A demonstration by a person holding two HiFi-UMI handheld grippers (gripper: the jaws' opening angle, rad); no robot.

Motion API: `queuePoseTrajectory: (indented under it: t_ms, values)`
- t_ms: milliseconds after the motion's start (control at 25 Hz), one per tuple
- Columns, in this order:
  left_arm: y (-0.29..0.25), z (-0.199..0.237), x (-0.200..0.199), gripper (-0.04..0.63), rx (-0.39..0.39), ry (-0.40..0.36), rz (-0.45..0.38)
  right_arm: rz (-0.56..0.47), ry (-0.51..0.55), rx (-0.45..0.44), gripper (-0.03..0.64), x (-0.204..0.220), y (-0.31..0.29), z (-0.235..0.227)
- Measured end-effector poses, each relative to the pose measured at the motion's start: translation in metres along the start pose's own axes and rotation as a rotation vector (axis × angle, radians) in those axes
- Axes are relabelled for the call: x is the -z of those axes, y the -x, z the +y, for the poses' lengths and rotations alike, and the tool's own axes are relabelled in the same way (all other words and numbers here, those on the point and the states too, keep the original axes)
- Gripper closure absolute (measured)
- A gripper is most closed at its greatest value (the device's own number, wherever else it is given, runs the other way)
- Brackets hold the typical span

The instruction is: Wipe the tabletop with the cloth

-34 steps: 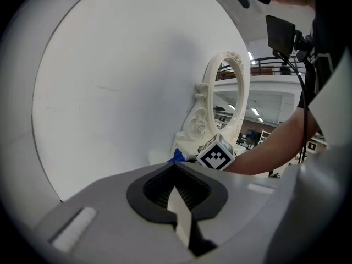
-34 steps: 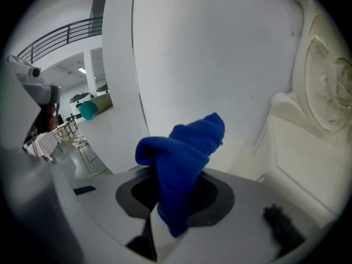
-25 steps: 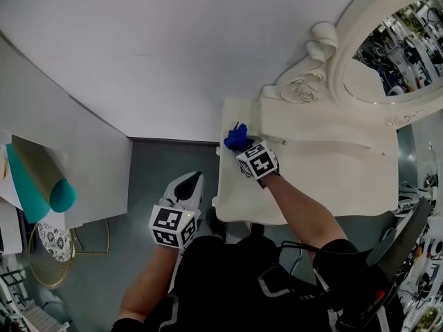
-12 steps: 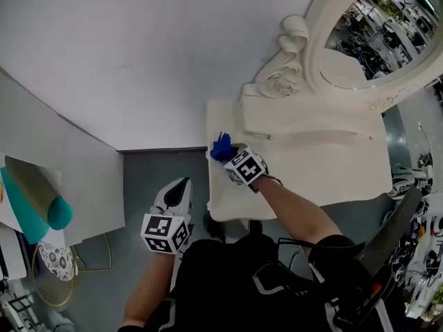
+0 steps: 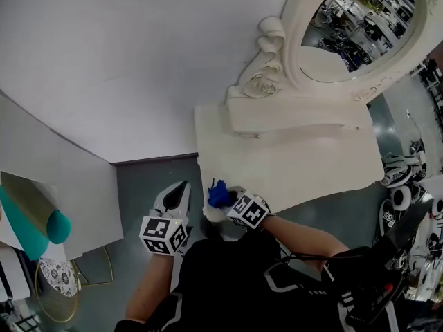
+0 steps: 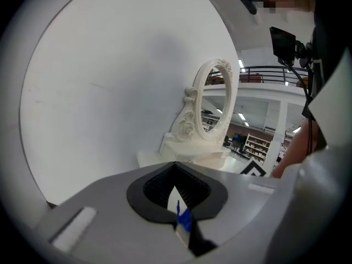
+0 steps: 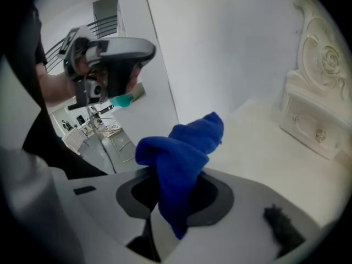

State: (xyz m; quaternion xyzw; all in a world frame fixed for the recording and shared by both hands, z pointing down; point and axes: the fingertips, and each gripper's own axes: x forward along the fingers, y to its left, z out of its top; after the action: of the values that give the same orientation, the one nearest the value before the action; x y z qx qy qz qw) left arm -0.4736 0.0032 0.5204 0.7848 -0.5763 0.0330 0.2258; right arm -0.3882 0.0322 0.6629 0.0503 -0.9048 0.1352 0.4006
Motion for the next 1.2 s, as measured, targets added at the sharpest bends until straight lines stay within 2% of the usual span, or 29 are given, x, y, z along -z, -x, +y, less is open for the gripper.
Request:
queuePoseTrajectory:
  t_ms: [200, 320, 400, 560, 640, 840, 960, 1080, 1200]
  values:
    - [-0.011, -0.004, 0.003, 0.586, 0.014, 0.002, 0.014, 0.064, 0.027, -0.109, 0.495, 0.027, 0.014, 0.041]
    - [-0.013, -0.006, 0.001, 0.586, -0.005, 0.011, 0.003, 0.076, 0.038, -0.153, 0.495, 0.034, 0.023, 0.038]
    - [-0.011, -0.004, -0.003, 0.586, -0.030, 0.016, -0.008, 0.044, 0.041, -0.129, 0.495, 0.022, 0.027, 0.012]
    - [-0.011, -0.016, -0.005, 0.586, -0.080, 0.018, -0.023, -0.027, 0.030, 0.023, 0.495, -0.013, 0.039, -0.083]
    - [-0.007, -0.020, -0.003, 0.586, -0.122, 0.037, -0.026, -0.047, 0.040, 0.070, 0.495, -0.031, 0.037, -0.120]
    - [0.000, -0.031, 0.003, 0.586, -0.226, 0.064, -0.015, 0.016, 0.091, 0.114, 0.495, -0.048, 0.010, -0.175]
    - [0.003, -0.036, 0.003, 0.586, -0.274, 0.075, -0.018, 0.051, 0.120, 0.100, 0.495, -0.048, 0.000, -0.181]
    - [0.007, -0.039, 0.004, 0.586, -0.316, 0.083, -0.019, 0.066, 0.156, 0.062, 0.495, -0.041, 0.004, -0.164]
    - [0.009, -0.046, 0.007, 0.586, -0.352, 0.083, -0.026, 0.114, 0.283, -0.033, 0.495, -0.016, 0.014, -0.122]
